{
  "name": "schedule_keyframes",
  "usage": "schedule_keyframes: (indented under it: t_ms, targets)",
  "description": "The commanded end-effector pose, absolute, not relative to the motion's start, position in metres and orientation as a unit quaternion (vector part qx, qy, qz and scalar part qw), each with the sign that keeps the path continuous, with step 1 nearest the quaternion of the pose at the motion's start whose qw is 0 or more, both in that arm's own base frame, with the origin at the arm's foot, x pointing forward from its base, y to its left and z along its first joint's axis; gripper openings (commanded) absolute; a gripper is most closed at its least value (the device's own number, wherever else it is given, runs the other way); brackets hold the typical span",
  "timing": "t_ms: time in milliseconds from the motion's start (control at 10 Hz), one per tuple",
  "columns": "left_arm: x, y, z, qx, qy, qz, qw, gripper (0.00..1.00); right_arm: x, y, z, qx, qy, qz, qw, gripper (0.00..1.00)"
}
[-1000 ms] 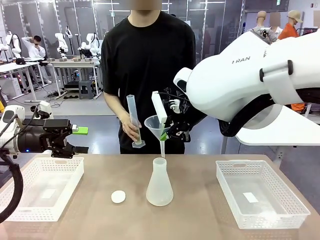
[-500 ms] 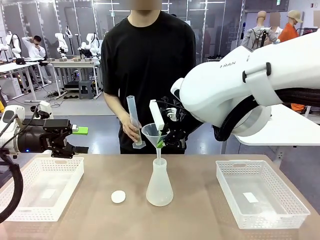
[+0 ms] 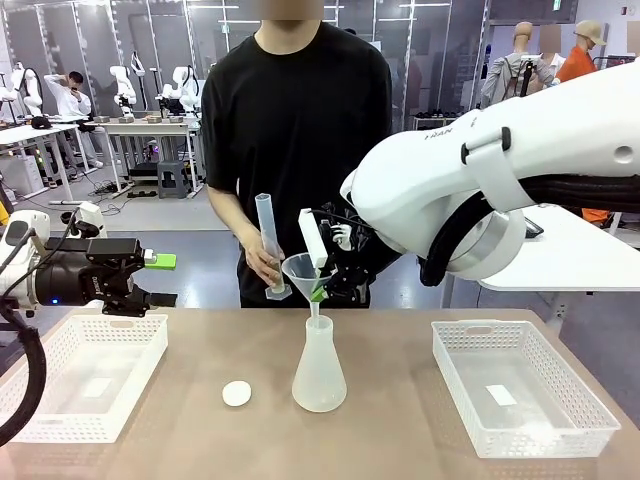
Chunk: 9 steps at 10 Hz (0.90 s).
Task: Prepare the solutions needed for the experiment.
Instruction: Pick up the Plastic Funnel and insert it into the Big flask.
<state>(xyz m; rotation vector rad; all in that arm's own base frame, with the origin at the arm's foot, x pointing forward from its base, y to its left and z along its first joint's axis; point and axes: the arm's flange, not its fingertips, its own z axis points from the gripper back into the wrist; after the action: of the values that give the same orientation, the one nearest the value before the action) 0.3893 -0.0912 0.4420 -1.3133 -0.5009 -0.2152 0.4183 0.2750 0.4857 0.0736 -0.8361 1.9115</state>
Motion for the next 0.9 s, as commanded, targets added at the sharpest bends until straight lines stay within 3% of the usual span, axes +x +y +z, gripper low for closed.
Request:
schedule_keyframes:
  t_ms: [0,200,300,400,500,600,800]
  targets:
    - [0.3896,-0.0947,0.4432,-0.615,-0.232,-0.089,0.749,1.00,0.4266,0.2770,0.4746,0.033,-0.349,0.797,0.492,0.05]
    - [0.3896,-0.0947,0.4432,-0.615,-0.232,-0.089,0.749,1.00,0.4254,0.2760,0.4721,0.032,-0.341,0.796,0.499,0.05]
    - [0.3896,-0.0947,0.4432,-0.615,-0.232,-0.089,0.749,1.00,0.4242,0.2745,0.4716,0.030,-0.341,0.795,0.502,0.20]
    - [0.3896,-0.0947,0.4432,-0.615,-0.232,-0.089,0.749,1.00,0.4226,0.2735,0.4716,0.029,-0.342,0.794,0.502,0.25]
    - [0.3896,-0.0947,0.4432,-0.615,-0.232,-0.089,0.749,1.00,0.4215,0.2731,0.4717,0.029,-0.340,0.794,0.503,0.40]
    - [0.3896,-0.0947,0.4432,-0.615,-0.232,-0.089,0.749,1.00,0.4204,0.2728,0.4721,0.030,-0.338,0.795,0.502,0.45]
    - [0.3896,-0.0947,0.4432,-0.615,-0.232,-0.089,0.749,1.00,0.4235,0.2755,0.4729,0.029,-0.334,0.793,0.508,0.45]
